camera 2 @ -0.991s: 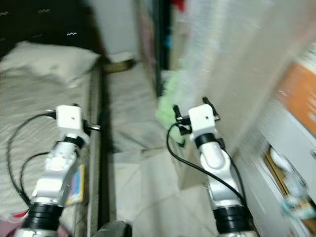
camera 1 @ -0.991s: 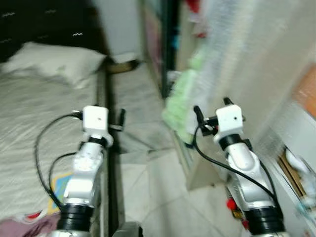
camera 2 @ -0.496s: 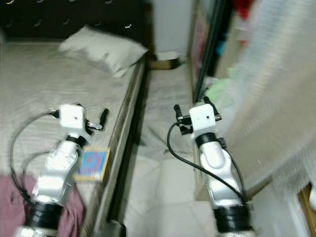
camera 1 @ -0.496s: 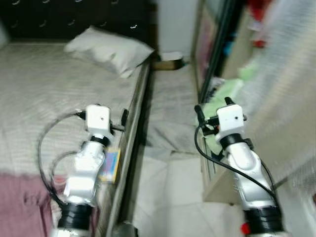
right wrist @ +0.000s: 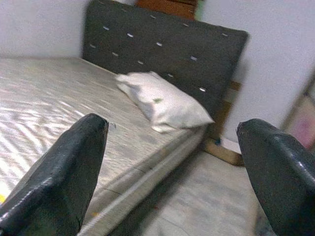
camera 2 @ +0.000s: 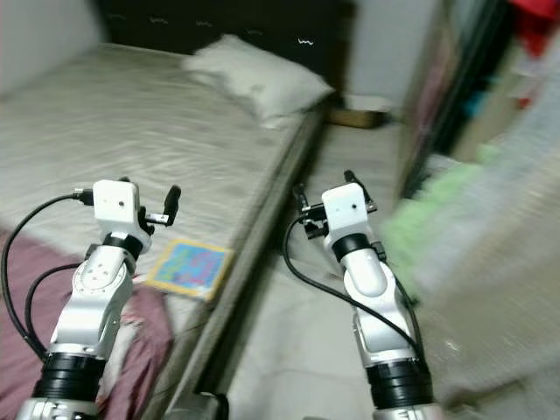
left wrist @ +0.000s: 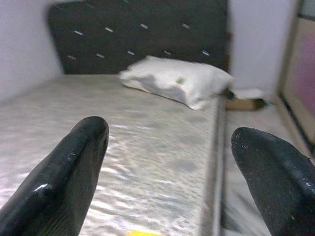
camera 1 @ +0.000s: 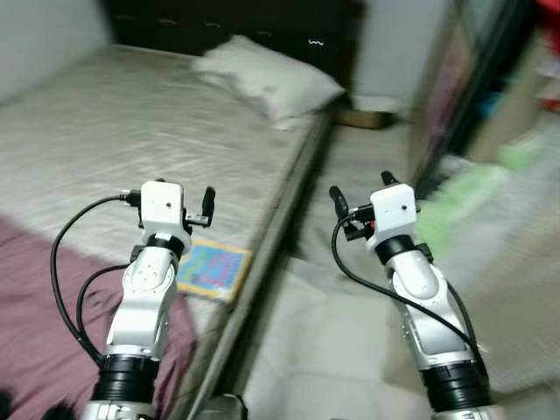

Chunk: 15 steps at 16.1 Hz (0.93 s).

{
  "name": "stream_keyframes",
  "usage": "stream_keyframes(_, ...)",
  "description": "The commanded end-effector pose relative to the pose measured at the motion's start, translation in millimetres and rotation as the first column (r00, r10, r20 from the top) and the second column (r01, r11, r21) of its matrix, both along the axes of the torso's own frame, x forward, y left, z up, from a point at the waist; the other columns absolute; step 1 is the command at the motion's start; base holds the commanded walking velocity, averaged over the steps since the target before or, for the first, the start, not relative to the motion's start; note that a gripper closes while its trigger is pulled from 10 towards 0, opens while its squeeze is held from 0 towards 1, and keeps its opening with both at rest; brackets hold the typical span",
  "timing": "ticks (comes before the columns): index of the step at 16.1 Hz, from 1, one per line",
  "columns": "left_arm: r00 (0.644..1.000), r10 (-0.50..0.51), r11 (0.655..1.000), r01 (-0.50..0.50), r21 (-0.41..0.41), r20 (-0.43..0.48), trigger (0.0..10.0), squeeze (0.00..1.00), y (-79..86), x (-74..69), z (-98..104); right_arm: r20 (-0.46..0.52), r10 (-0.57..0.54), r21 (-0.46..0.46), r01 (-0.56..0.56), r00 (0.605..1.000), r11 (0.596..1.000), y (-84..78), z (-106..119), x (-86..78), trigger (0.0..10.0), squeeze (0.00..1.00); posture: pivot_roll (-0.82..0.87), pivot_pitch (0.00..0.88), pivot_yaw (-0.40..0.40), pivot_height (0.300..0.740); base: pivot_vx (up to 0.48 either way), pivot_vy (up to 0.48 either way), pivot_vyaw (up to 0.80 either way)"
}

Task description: Clean up the room

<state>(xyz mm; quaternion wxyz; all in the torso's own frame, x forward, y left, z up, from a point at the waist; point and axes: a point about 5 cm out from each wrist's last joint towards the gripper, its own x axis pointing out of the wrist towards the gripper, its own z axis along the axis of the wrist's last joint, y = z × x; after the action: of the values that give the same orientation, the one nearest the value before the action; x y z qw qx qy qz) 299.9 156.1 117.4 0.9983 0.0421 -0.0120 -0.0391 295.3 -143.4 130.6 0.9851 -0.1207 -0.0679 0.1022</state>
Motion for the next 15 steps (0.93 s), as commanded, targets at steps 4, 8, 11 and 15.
stream_keyframes(4, 1.0, 0.003, 1.0, -0.003, -0.013, -0.001, 10.0, 0.0, -2.6, -0.2, -0.7, -0.004, -0.007, 0.002, 0.007, 1.0, 1.0, -2.6, 0.2, 3.7, 10.0, 0.0, 0.0, 0.0, -0.014, 0.74, 0.0, 0.0, 0.8)
stream_keyframes(8, 1.0, -0.007, 1.0, 0.007, -0.019, -0.015, 10.0, 0.0, -4.7, 0.3, -5.6, -0.039, 0.022, 0.001, -0.022, 0.999, 1.0, 3.6, -6.4, 10.6, 10.0, 0.0, 0.01, 0.0, -0.024, 0.74, 0.0, 0.0, 0.8)
stream_keyframes(11, 1.0, -0.003, 1.0, 0.003, -0.023, -0.014, 10.0, 0.0, -4.2, 0.9, -4.2, -0.037, 0.071, 0.02, -0.071, 0.997, 0.997, 13.3, -5.8, 13.7, 10.0, 0.0, 0.02, 0.0, -0.013, 0.74, 0.0, 0.0, 0.8)
stream_keyframes(15, 0.999, 0.036, 0.998, -0.035, -0.044, 0.021, 10.0, 0.0, -2.7, 5.8, 3.8, 0.011, 0.059, 0.03, -0.059, 0.998, 0.998, 17.9, 1.5, 18.9, 10.0, 0.0, 0.01, 0.0, 0.001, 0.74, 0.0, 0.0, 0.8)
